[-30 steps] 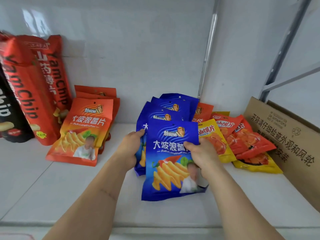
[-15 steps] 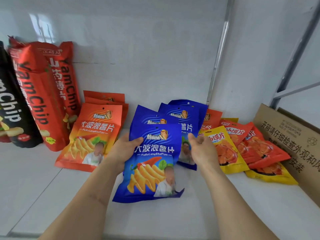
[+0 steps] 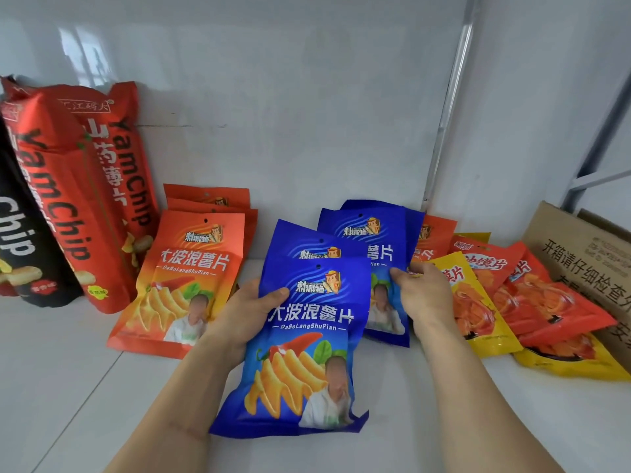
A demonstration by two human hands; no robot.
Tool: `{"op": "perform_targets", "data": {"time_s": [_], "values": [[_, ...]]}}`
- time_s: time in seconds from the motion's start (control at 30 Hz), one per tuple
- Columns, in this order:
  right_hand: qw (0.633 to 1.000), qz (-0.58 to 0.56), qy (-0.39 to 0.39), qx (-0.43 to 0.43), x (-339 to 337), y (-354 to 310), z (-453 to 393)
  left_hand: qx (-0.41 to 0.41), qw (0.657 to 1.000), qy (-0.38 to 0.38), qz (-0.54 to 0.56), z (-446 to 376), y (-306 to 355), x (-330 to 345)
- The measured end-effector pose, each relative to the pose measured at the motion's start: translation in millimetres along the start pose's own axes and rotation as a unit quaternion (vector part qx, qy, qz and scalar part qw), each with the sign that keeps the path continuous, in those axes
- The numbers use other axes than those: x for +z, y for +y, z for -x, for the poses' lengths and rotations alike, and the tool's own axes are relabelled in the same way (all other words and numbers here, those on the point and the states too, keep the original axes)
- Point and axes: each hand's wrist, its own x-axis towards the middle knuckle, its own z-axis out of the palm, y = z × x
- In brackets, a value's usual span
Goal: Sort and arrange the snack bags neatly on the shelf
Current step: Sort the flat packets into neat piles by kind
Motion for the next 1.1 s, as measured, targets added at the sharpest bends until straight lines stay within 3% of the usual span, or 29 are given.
{"op": "perform_targets", "data": {"time_s": [0.4, 0.67, 0.83, 1.0, 1.1], "values": [[0.992, -0.123, -0.023, 0.028, -9, 12, -8, 0.028, 0.998, 0.042, 0.036, -2, 3, -3], [0.991, -0.132, 0.021, 0.000, -52, 4, -11, 0.054, 0.982, 0.170, 0.061, -19, 13, -13], [0.975, -0.216, -0.056, -0.007, -67, 1, 10, 0.078, 0.977, 0.198, -0.012, -35, 24, -8], [0.983, -0.048, -0.157, -0.082, -36, 5, 38, 0.061, 0.982, 0.178, 0.028, -43, 30, 6], [0.978, 0.044, -0.176, -0.104, -19, 6, 52, 0.056, 0.982, 0.177, 0.042, -42, 30, 12]]}}
